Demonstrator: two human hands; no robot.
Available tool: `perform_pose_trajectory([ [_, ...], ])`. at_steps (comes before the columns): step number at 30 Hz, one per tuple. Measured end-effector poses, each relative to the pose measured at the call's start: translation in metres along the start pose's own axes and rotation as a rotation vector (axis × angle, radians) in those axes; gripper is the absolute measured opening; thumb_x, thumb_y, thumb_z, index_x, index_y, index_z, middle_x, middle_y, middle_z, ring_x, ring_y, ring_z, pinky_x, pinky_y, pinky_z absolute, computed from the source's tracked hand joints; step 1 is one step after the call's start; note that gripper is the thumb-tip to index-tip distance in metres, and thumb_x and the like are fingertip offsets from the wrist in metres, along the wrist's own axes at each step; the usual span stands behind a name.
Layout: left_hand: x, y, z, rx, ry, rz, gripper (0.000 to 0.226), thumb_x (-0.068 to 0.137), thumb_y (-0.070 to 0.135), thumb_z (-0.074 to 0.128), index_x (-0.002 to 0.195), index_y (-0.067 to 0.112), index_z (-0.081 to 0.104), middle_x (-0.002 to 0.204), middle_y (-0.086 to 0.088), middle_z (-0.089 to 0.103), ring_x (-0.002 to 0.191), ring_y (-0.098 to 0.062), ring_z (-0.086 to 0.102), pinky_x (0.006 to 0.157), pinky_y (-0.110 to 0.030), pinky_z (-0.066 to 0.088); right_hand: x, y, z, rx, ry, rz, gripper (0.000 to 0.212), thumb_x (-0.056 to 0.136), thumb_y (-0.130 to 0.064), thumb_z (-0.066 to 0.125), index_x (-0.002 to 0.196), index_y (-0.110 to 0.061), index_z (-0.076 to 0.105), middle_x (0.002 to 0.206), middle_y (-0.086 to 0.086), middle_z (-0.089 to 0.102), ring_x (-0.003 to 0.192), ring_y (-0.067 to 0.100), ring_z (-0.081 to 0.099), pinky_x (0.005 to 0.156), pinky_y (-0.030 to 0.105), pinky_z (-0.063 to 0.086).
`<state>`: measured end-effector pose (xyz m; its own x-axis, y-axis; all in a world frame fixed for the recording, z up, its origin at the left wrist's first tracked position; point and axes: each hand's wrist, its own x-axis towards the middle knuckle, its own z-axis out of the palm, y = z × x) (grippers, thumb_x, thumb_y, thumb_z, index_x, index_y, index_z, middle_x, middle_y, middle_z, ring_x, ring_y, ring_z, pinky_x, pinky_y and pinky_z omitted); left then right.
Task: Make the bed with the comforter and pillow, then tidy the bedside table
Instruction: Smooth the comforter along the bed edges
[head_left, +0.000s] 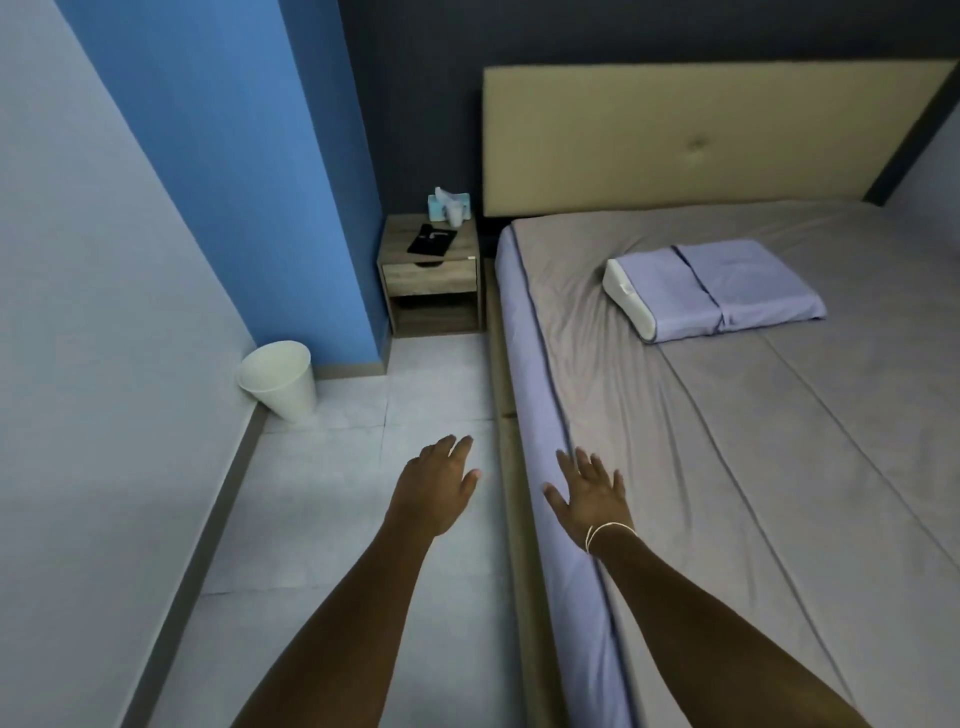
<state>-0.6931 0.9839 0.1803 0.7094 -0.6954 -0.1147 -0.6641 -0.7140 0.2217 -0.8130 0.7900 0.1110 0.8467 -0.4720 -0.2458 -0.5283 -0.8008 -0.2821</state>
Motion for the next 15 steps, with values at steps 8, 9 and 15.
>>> perform_pose_trajectory([
  [8,0.166,-0.097,-0.04,0.017,0.046,0.076,0.055,0.1,0.042,0.035,0.149,0.021,0.024,0.154,-0.003,0.031,0.138,-0.021,0.035,0.108,-0.032,0.034,0.161,-0.035,-0.04,0.014,0.067,0.067,0.064,0.096,-0.057,0.029,0.151,-0.03,0.015,0.159,0.006,0.018,0.145,0.025,0.02,0.118,0.049,0.011],
  [9,0.189,-0.11,-0.045,0.029,0.047,0.098,0.055,0.1,0.042,0.036,0.149,0.022,0.024,0.154,-0.003,0.031,0.137,-0.021,0.036,0.108,-0.032,0.034,0.183,-0.036,-0.05,0.02,0.089,0.094,0.063,0.096,-0.056,0.031,0.151,-0.029,0.016,0.159,0.006,0.02,0.145,0.025,0.022,0.118,0.048,0.013],
  [15,0.35,-0.144,-0.081,0.048,0.037,0.207,0.054,0.099,0.038,0.037,0.149,0.02,0.024,0.154,-0.004,0.029,0.137,-0.021,0.034,0.107,-0.032,0.033,0.301,-0.044,-0.113,0.057,0.184,0.268,0.061,0.095,-0.054,0.036,0.15,-0.029,0.023,0.157,0.006,0.026,0.14,0.027,0.032,0.116,0.043,0.023],
])
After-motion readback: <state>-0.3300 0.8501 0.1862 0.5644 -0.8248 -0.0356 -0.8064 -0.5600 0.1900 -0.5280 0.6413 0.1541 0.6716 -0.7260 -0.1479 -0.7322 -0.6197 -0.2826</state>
